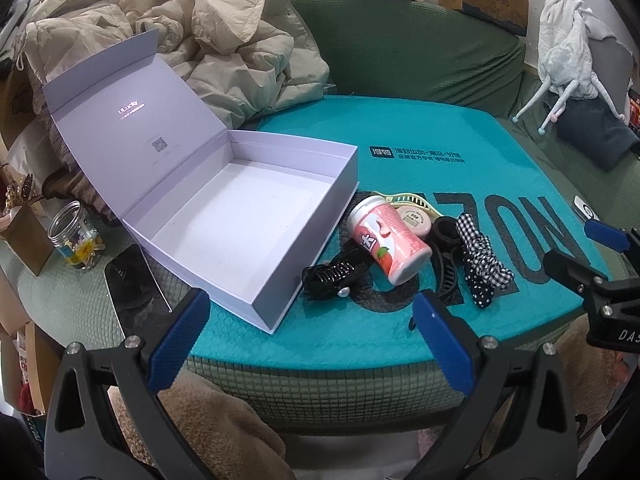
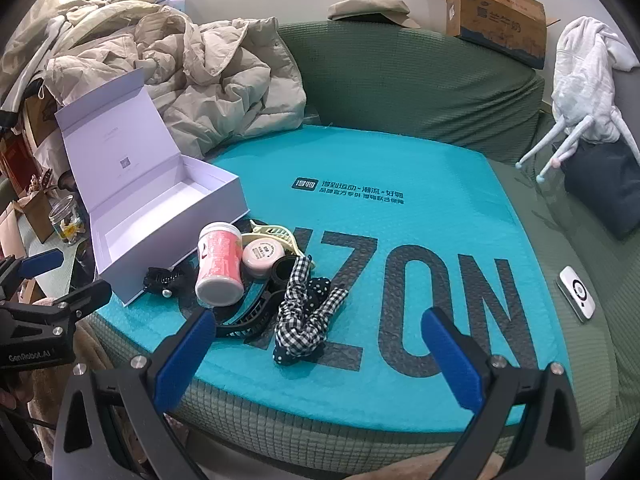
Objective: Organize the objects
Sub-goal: 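Move both grippers toward the hair accessories beside the pink bottle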
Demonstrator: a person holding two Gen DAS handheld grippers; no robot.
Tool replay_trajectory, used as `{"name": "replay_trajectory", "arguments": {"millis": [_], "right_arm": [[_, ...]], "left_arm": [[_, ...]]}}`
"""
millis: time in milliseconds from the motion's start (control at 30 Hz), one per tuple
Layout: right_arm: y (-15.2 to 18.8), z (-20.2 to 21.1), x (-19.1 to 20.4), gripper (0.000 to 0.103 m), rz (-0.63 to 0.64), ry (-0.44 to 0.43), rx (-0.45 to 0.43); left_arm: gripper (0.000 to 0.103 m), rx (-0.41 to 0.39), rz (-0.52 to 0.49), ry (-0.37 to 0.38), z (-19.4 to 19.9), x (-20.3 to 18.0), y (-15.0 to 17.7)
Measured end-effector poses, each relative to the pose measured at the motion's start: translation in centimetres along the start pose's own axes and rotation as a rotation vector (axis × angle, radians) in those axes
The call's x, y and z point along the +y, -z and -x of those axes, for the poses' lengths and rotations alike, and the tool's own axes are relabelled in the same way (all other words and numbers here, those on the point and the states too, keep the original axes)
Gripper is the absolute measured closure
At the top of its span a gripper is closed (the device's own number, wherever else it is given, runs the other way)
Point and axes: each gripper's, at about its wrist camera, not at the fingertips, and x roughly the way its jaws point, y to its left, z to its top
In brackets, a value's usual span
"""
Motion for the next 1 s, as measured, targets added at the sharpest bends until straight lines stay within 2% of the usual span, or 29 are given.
{"name": "replay_trajectory", "arguments": {"millis": [200, 533, 1000], "right_arm": [[0.0, 0.1, 0.3, 0.000, 0.006, 0.002, 0.001], [0.3, -0.4, 0.1, 0.000, 0.000, 0.011, 0.021], [1.8, -1.7, -0.3, 0.000, -0.017, 0.011, 0.047]], "left_arm": [[0.001, -0.011, 0.002, 0.000, 0.3, 0.1, 0.1], [0.001, 0.013, -0.002, 0.009, -0.3, -0.1, 0.2], [0.001, 0.039, -0.022, 0.063, -1.9, -1.4, 1.0]]}}
